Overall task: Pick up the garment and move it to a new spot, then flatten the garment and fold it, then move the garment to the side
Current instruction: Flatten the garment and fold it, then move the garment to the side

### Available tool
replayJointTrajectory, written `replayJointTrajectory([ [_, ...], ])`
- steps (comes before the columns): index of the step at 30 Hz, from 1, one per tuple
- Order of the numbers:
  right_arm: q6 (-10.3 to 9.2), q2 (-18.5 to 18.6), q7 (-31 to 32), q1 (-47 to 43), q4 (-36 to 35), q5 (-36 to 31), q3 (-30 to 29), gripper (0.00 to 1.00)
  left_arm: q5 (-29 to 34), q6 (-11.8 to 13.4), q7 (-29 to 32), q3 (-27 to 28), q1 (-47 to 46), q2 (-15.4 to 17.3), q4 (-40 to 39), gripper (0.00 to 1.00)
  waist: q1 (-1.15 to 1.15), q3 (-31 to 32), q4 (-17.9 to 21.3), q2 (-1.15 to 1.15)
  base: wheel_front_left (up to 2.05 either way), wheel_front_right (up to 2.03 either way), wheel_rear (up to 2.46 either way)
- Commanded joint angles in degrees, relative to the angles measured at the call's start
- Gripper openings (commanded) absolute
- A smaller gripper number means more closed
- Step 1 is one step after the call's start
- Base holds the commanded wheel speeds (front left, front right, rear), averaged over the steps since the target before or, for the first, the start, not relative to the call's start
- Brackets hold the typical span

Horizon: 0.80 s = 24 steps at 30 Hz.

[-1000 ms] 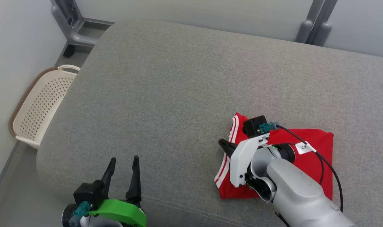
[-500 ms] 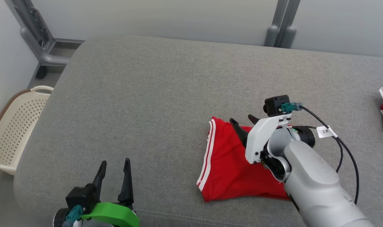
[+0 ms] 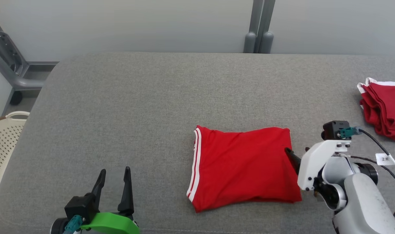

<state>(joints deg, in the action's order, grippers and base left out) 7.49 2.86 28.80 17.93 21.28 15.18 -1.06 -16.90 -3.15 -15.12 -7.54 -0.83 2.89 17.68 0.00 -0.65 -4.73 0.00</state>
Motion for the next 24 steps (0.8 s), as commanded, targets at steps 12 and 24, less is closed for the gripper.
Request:
replayJointTrajectory([
  [12,-0.01,0.1,5.5,-7.3,-8.3,2.4,-5.4,1.00,0.9,-1.2,0.0,-0.7,-1.4,0.1,0.5,1.00,0.00,-1.9,-0.3,0.00,0.00,0.00,0.00],
  [24,-0.01,0.1,2.8,-1.4,3.1,3.9,-5.5,1.00,1.7,-1.9,0.0,-1.0,-3.5,0.1,0.1,1.00,0.00,-6.2,-3.3,0.00,0.00,0.00,0.00],
])
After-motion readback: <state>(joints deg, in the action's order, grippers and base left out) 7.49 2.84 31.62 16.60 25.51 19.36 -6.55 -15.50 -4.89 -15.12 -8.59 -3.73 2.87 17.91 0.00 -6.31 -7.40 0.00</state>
